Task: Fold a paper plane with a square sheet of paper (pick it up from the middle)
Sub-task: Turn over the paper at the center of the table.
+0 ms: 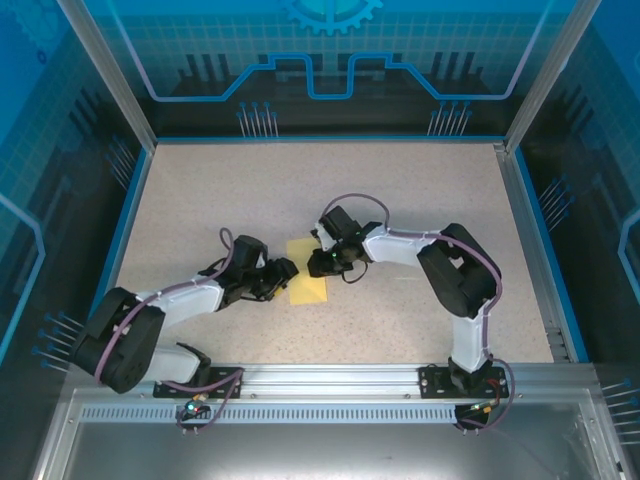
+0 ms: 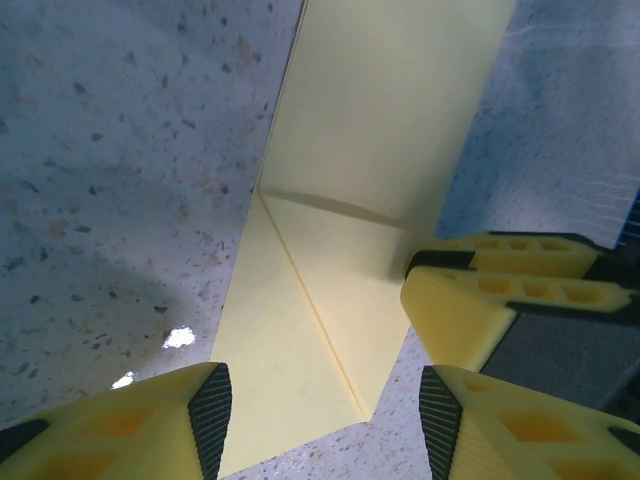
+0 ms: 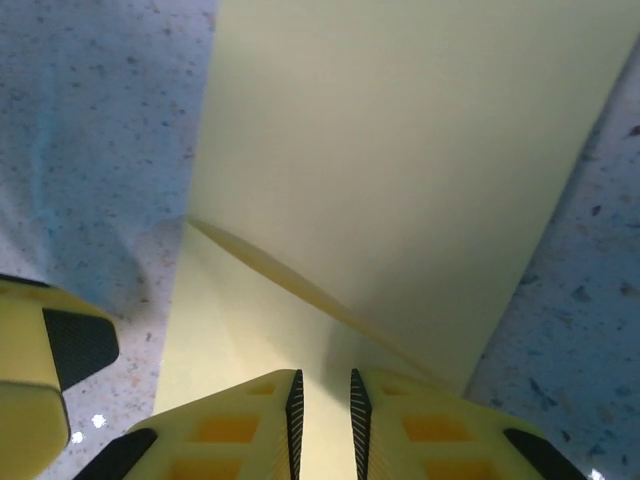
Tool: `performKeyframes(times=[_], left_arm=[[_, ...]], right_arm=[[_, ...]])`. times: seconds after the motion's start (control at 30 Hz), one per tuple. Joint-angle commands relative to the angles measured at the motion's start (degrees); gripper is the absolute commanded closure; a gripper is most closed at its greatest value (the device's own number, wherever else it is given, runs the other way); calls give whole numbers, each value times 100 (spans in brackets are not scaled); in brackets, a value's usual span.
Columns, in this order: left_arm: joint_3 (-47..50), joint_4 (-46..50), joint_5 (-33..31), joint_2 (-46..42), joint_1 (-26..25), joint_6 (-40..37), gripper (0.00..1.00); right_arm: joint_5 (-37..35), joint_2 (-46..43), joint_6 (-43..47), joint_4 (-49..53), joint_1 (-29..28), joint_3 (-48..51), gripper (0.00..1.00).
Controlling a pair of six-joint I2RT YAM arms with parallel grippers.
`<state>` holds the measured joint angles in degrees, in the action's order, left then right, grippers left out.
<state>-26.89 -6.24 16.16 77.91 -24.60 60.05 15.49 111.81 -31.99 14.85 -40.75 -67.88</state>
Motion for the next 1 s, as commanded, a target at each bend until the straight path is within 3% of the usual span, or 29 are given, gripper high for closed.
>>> performKeyframes(times=[0.0, 0.27, 0.77, 0.97], left_arm=[[-227, -154, 137, 166, -95, 24, 44], [-349, -184, 184, 345, -142, 40, 45], [-707, -399, 159, 1014, -167, 77, 62], [-783, -401, 150, 1217, -169, 181, 62]], right_arm=[[274, 116, -282, -250, 182, 89, 78], [543, 77, -727, -510, 303, 348, 77], [849, 131, -1046, -615, 515, 573, 78], [882, 122, -1054, -630, 532, 582, 78]])
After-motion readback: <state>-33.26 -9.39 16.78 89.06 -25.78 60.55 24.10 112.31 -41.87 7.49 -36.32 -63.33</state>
